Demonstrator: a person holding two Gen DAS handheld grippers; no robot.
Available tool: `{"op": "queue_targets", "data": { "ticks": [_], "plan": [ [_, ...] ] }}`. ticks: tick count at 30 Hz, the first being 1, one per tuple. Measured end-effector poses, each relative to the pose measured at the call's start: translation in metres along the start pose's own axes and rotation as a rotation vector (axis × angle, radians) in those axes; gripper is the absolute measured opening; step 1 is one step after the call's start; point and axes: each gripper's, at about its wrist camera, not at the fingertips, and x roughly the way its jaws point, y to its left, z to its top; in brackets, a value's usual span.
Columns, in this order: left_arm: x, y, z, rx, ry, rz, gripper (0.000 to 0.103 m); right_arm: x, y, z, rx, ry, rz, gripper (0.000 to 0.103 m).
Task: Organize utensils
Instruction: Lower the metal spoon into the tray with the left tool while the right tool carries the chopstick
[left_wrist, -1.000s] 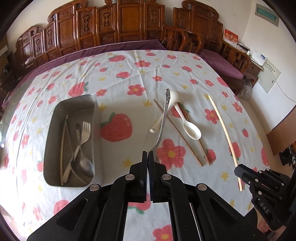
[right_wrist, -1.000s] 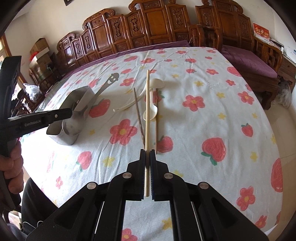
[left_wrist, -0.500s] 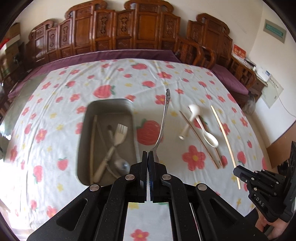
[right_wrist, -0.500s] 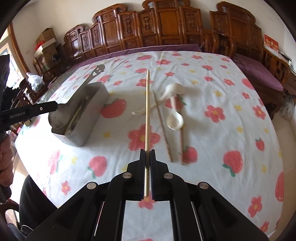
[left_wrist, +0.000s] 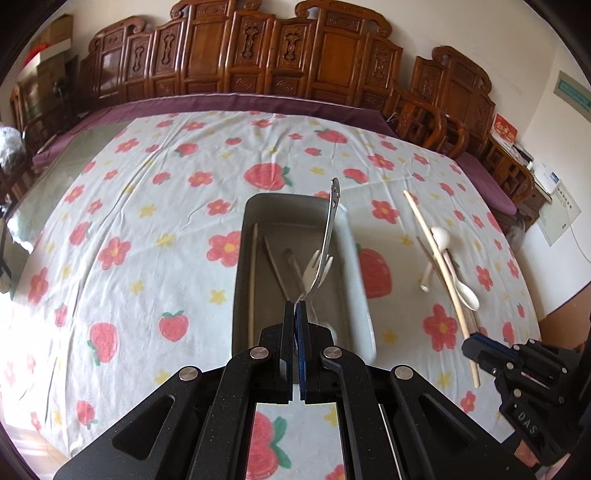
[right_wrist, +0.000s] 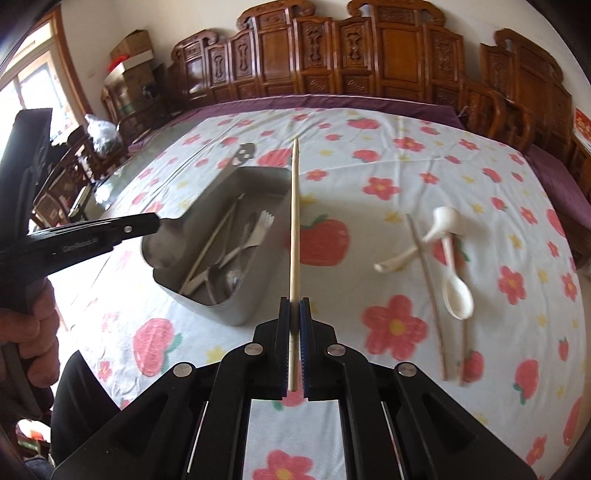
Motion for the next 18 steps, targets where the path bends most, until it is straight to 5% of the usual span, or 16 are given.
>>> {"op": "queue_targets", "data": {
  "ticks": [18],
  "plan": [
    [0.039,0.017,-0.001,-0.022,0.058,-0.011,0.002,0.025,0.03,0.025,-0.05,0.041,0.007,0.006]
  ]
}}
